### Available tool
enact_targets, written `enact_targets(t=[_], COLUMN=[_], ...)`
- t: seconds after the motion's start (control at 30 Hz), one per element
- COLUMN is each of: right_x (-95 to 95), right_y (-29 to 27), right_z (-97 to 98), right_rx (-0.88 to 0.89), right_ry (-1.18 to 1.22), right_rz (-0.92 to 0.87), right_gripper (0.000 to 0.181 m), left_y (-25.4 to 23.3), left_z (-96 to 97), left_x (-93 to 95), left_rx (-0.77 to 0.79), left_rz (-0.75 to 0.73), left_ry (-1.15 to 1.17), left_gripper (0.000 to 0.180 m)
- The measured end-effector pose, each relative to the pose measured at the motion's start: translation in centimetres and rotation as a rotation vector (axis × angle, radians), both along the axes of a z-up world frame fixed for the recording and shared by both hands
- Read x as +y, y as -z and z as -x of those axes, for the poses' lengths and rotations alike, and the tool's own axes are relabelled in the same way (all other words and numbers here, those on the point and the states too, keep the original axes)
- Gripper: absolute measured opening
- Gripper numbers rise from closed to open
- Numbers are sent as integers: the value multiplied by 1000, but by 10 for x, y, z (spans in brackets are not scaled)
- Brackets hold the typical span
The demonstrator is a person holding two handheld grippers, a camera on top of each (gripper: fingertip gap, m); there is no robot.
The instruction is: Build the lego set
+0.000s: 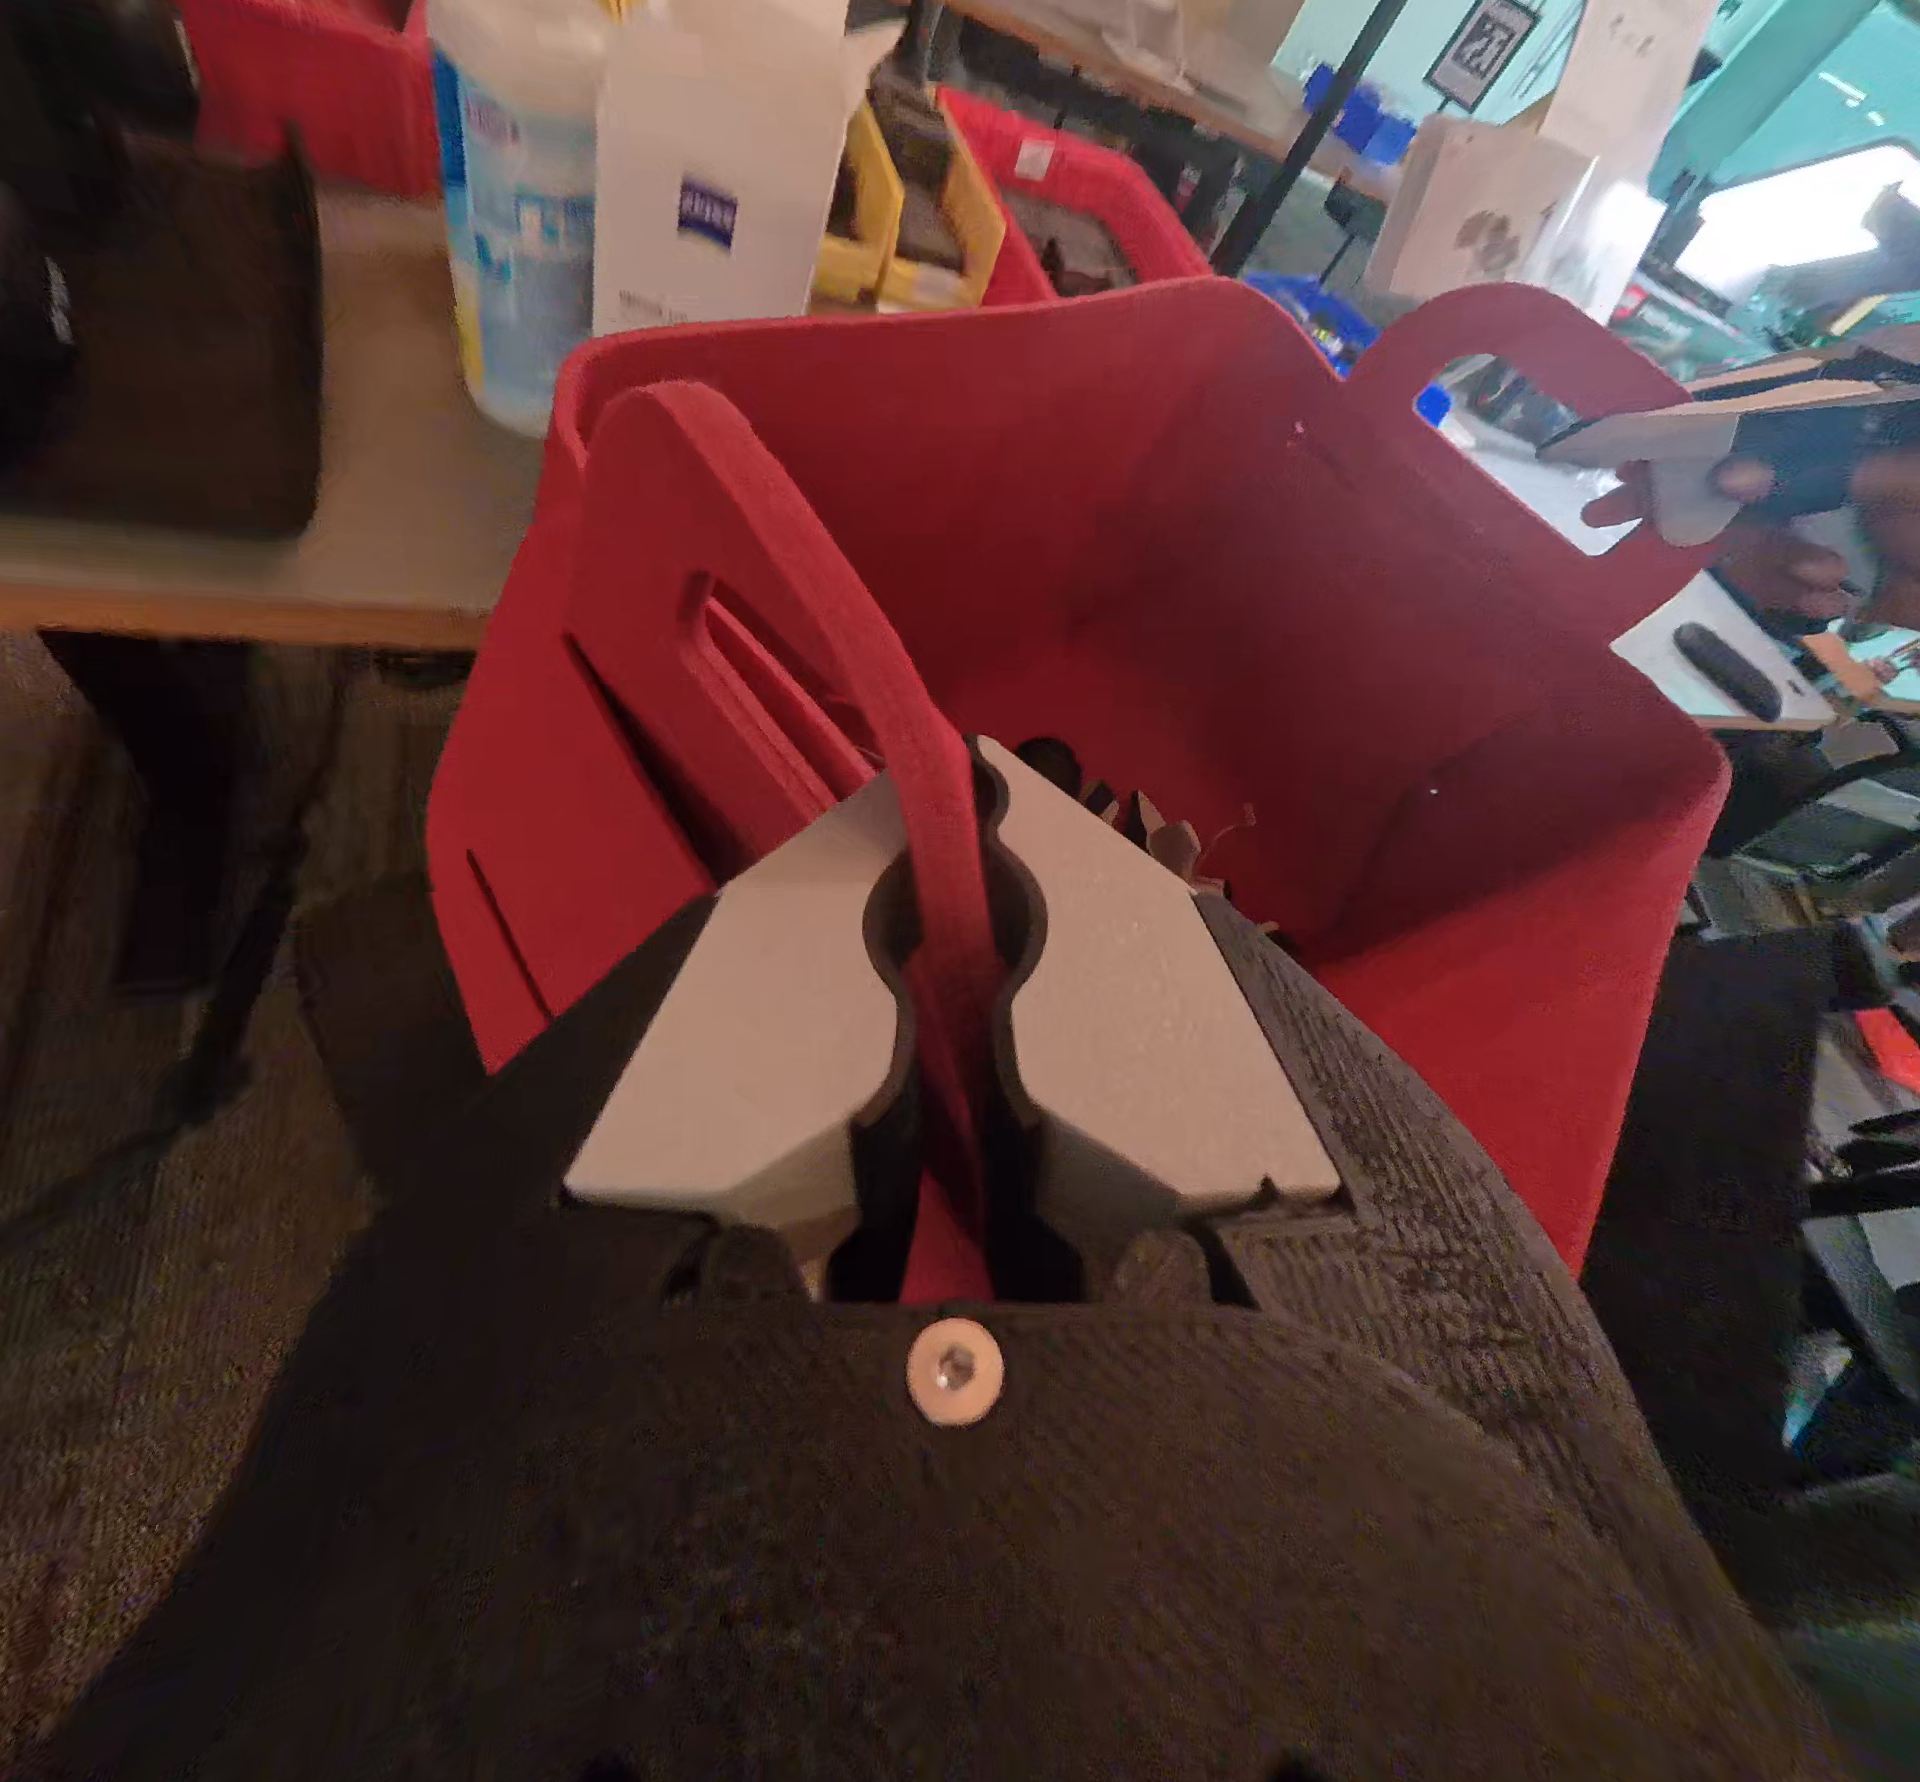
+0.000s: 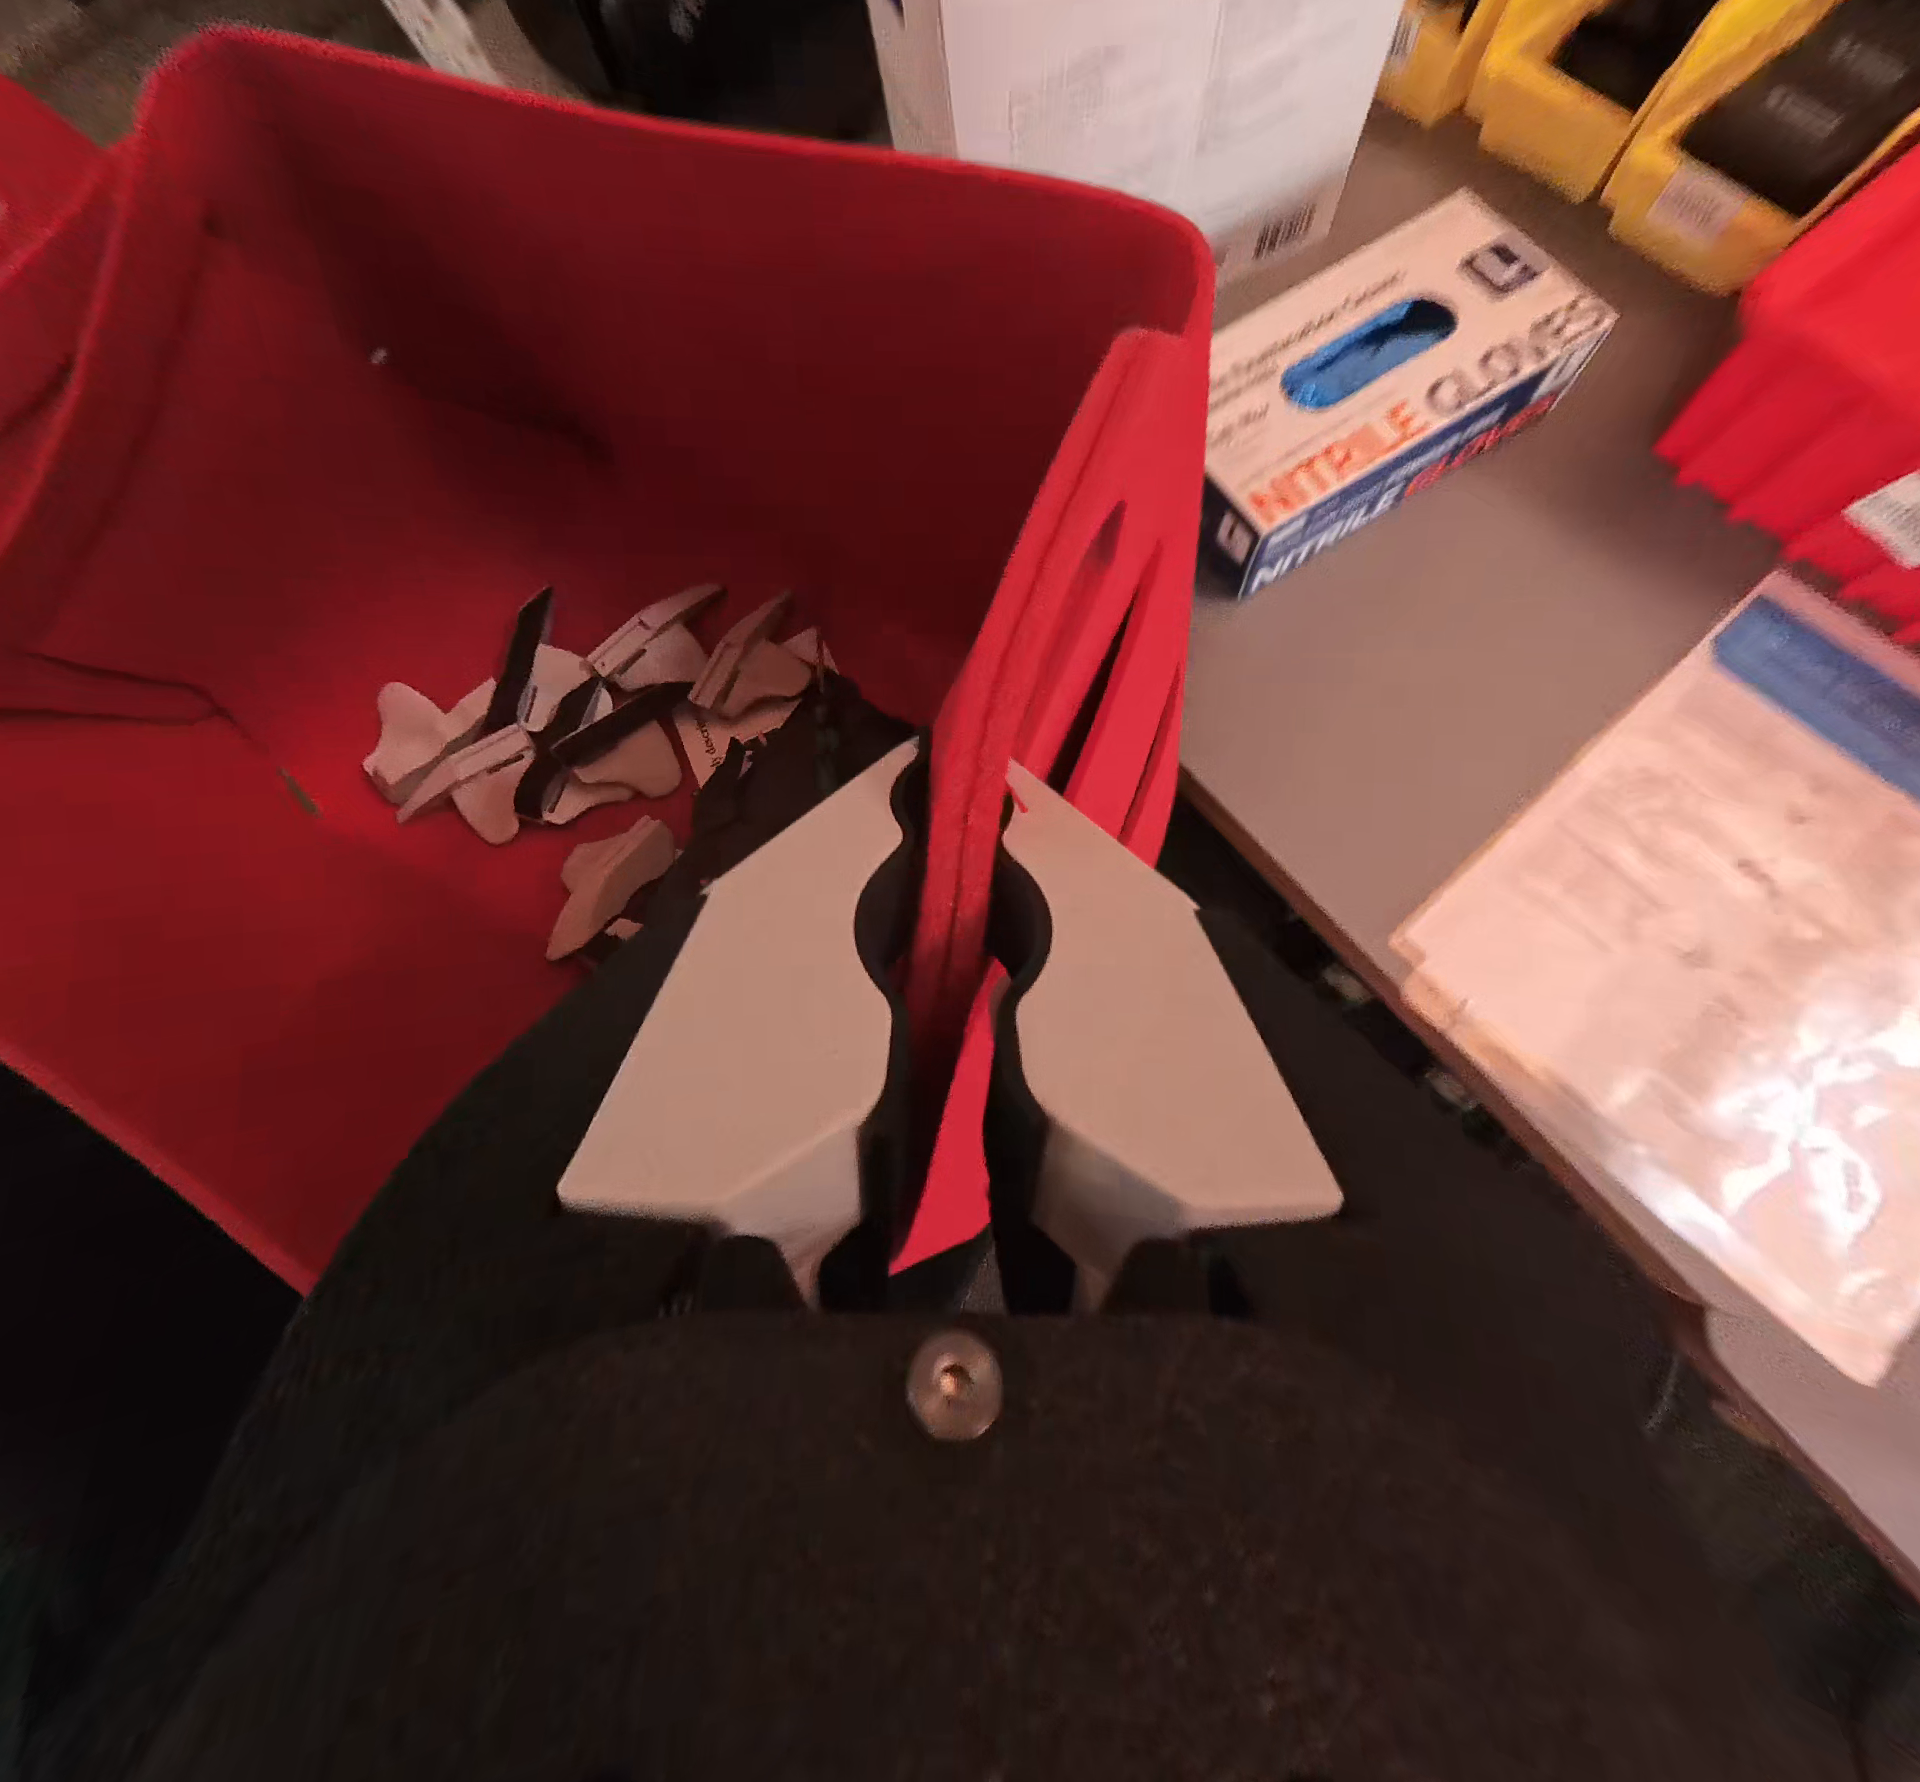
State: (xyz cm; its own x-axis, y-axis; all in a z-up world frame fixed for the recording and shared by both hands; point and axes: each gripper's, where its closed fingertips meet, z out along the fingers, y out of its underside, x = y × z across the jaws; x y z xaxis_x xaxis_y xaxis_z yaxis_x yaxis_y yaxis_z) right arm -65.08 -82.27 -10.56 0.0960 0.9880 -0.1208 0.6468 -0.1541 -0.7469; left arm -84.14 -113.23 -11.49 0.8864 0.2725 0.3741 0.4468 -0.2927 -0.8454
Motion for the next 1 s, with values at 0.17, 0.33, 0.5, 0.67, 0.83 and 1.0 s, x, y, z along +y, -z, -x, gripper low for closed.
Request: enact_targets(t=[0.17,0.33,0.5,0.67,0.83,1.0], right_x=[-20,-67,-98,-117,-131,-71], right_y=[21,32,59,57,61,81], right_z=[7,-12,-45,-61,-53,-40], right_rx=[48,19,46,116,54,-44], right_ry=[-26,-113,-61,-13,-41,-14], right_rz=[102,110,223,329,303,197], right_gripper=[3,4,4,4,4,4], left_y=[70,77,99,104,102,105], left_z=[8,6,-10,2,21,-7], left_x=[-7,-21,-51,-63,-56,-10], left_rx=[-103,-119,-144,-141,-150,-134], left_rz=[39,21,61,84,124,166], left_ry=[-60,-72,-81,-79,-15,119], left_gripper=[1,0,0,0,1,1])
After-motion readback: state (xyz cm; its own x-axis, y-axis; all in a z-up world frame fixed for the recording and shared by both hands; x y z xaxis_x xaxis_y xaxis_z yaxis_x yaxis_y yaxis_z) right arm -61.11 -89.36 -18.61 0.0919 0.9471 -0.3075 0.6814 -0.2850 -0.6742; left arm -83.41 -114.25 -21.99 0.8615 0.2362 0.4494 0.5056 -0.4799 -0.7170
